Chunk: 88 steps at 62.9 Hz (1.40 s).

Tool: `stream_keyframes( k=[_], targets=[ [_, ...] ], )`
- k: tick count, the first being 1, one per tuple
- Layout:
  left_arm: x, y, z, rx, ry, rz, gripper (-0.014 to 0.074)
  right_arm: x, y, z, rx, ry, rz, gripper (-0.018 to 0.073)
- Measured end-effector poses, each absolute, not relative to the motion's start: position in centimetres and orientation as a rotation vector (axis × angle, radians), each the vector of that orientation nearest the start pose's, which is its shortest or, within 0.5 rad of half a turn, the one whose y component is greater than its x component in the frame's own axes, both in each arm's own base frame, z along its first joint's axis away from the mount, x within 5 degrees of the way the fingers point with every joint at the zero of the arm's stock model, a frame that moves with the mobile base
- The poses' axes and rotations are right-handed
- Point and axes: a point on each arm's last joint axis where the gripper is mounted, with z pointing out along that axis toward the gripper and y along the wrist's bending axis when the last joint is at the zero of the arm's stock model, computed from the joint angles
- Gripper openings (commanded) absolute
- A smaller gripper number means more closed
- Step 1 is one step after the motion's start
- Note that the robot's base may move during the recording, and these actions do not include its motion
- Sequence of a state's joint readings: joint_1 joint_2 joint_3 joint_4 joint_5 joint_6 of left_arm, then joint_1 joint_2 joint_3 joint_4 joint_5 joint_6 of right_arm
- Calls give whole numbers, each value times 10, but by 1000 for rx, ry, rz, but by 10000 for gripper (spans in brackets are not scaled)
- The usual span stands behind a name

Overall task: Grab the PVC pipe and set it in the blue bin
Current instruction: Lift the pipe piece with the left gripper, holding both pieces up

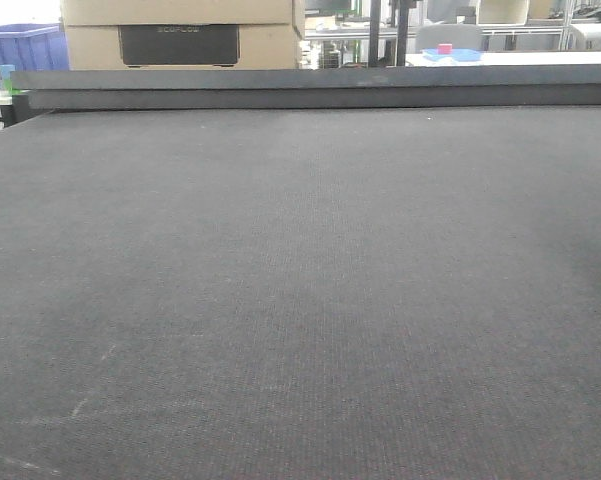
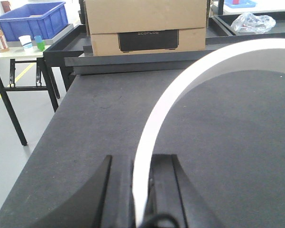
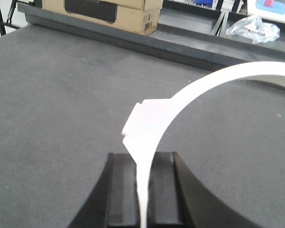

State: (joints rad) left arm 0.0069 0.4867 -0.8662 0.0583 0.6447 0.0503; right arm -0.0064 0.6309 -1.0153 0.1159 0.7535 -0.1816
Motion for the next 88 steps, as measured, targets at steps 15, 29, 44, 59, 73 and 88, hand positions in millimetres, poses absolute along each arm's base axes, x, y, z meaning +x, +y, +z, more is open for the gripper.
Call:
stream_keyframes(
  k=[15, 29, 44, 59, 73, 88],
  targets=[
    [72, 4, 406, 54, 1748, 111, -111, 95, 7, 430, -138, 1840, 1, -168],
    [72, 4, 406, 54, 1748, 111, -111, 95, 7, 430, -140, 1840, 0, -168],
    [72, 4, 406, 54, 1748, 111, -111, 95, 7, 430, -140, 1838, -1, -168],
    [72, 4, 406, 54, 1748, 111, -111, 95, 7, 430, -140, 1838, -1, -168],
    [72, 4, 406, 54, 1748, 111, -111, 95, 7, 430, -140, 1838, -1, -168],
    [72, 4, 405, 54, 1750, 111, -111, 95, 7, 430, -140, 1838, -1, -168]
  ],
)
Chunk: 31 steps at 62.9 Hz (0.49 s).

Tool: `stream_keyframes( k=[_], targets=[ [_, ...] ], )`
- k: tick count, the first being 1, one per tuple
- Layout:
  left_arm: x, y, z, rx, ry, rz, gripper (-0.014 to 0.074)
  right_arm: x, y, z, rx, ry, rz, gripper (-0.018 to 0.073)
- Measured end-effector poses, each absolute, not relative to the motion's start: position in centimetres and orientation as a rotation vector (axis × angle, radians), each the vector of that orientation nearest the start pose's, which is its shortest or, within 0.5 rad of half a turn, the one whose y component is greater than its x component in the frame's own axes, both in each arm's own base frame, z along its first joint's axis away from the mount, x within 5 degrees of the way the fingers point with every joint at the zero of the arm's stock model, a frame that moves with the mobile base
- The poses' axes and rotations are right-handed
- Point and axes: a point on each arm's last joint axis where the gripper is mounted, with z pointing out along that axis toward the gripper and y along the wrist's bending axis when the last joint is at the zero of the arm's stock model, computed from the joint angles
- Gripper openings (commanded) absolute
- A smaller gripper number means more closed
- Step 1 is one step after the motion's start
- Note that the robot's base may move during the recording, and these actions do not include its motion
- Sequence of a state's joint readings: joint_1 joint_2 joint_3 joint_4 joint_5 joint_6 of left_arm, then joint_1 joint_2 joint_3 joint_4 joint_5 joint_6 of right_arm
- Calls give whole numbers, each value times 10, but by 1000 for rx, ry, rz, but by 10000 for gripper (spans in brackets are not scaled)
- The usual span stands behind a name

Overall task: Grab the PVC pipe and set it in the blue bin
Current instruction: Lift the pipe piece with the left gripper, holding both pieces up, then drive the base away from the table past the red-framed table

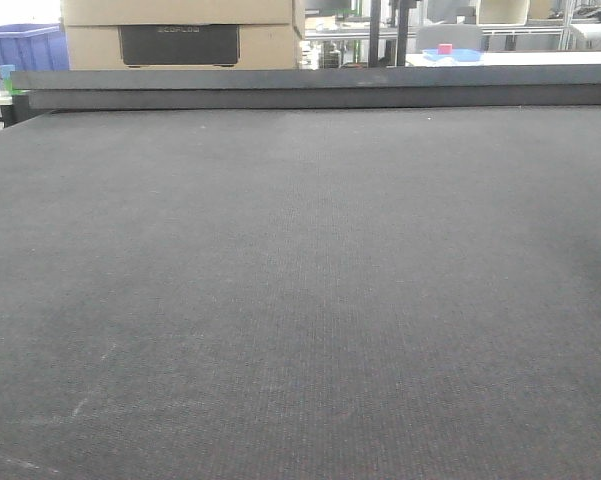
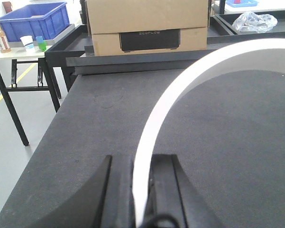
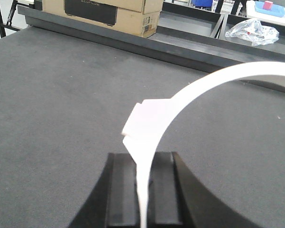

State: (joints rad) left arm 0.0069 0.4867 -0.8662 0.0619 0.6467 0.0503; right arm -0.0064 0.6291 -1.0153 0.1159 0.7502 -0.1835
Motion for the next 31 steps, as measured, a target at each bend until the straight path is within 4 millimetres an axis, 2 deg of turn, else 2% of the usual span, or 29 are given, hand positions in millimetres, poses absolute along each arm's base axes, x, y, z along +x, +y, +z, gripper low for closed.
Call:
stream_keyframes(
  k=[31],
  targets=[
    [72, 4, 405, 54, 1750, 111, -111, 95, 7, 430, -140, 1838, -1, -168]
  ],
)
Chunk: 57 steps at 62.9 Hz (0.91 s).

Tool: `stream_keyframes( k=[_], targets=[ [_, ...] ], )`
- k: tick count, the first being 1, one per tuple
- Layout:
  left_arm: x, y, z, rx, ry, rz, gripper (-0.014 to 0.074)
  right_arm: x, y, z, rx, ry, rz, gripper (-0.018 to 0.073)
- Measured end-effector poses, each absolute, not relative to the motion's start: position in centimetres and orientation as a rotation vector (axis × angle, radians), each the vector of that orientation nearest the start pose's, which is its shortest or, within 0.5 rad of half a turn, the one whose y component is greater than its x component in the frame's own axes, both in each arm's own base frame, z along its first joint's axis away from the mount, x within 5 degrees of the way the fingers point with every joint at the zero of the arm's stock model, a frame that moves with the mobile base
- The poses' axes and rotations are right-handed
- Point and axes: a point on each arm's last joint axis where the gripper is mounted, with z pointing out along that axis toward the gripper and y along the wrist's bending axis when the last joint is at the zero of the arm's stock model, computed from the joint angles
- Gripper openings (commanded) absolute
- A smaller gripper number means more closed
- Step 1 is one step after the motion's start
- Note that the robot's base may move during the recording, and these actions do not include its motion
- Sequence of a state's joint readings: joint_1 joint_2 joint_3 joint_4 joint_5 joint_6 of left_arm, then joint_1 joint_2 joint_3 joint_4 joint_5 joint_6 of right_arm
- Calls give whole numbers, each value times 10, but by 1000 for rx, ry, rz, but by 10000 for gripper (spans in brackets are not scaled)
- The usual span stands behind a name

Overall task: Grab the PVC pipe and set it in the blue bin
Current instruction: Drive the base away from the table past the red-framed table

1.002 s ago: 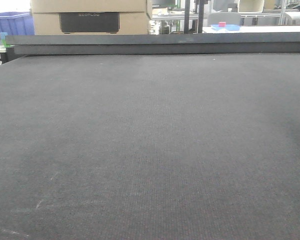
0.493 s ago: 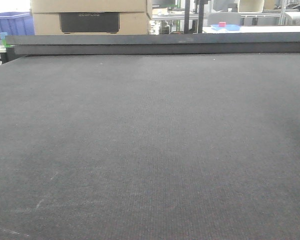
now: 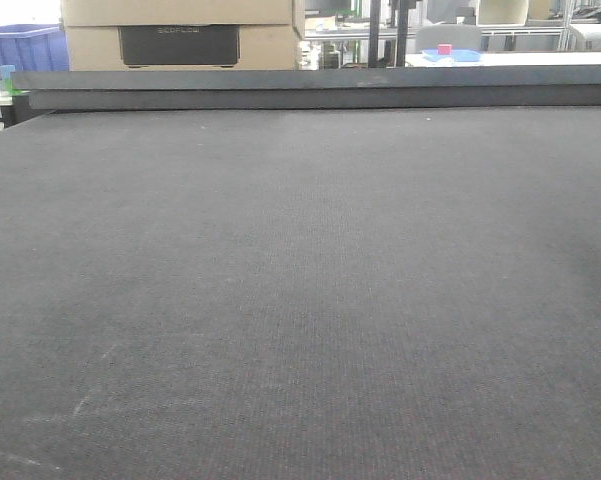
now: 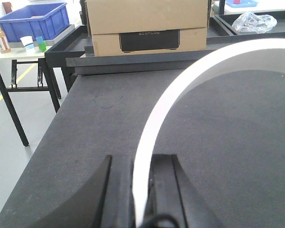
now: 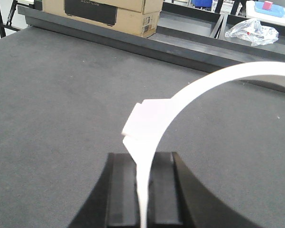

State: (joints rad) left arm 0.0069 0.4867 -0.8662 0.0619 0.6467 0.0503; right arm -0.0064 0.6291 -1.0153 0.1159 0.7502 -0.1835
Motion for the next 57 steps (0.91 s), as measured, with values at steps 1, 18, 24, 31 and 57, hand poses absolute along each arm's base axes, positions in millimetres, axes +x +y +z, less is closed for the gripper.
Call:
stream_keyframes(
  k=[1, 18, 24, 31, 57],
  targets=[
    [72, 4, 405, 54, 1750, 111, -111, 95, 7, 430, -140, 1838, -1, -168],
    [72, 4, 405, 54, 1750, 111, -111, 95, 7, 430, -140, 1838, -1, -168],
    [72, 4, 405, 54, 1750, 111, -111, 95, 7, 430, -140, 1838, -1, -168],
    [72, 4, 405, 54, 1750, 111, -111, 95, 7, 430, -140, 1838, -1, -168],
    [72, 4, 405, 54, 1750, 111, -111, 95, 6, 430, -140, 1838, -3, -168]
  ],
)
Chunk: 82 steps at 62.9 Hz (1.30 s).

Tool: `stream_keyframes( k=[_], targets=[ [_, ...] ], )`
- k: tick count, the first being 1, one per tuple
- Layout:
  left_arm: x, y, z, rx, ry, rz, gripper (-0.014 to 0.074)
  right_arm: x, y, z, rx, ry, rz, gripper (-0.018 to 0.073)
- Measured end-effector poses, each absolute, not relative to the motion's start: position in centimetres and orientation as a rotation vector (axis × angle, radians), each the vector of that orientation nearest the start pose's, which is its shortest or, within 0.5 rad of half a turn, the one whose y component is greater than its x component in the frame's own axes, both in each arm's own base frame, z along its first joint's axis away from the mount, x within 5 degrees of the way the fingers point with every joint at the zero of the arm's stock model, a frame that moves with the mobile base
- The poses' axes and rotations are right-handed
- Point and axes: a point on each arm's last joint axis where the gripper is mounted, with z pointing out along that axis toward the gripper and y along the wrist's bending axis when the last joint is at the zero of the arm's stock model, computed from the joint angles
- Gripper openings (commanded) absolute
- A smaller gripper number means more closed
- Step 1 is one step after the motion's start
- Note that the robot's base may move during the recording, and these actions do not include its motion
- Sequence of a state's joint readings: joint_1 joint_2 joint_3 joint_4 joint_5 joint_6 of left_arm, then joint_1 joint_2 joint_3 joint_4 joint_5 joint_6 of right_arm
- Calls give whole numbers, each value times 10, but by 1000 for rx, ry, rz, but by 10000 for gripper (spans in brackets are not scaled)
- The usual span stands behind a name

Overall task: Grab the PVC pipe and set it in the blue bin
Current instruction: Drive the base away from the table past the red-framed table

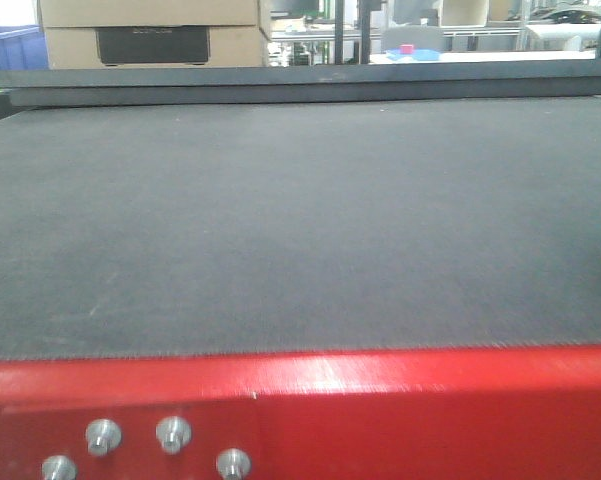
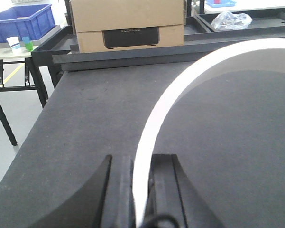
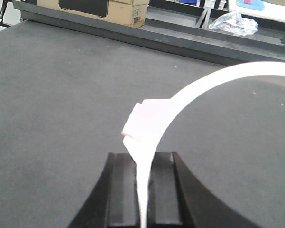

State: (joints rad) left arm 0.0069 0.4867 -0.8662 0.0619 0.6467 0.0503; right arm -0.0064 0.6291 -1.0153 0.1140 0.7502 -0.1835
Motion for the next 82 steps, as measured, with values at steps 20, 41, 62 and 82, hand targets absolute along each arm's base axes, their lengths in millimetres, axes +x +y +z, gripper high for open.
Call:
stream_keyframes(
  k=[20, 41, 62, 82],
  targets=[
    [70, 4, 406, 54, 1744, 111, -111, 95, 6, 430, -140, 1838, -3, -168],
    [67, 4, 407, 54, 1730, 115, -111, 95, 6, 430, -140, 1838, -3, -168],
    [66, 4, 407, 54, 1727, 115, -111, 95, 6, 430, -140, 1838, -3, -168],
    [66, 4, 407, 54, 1727, 115, -111, 95, 6, 430, -140, 1838, -3, -168]
  ],
)
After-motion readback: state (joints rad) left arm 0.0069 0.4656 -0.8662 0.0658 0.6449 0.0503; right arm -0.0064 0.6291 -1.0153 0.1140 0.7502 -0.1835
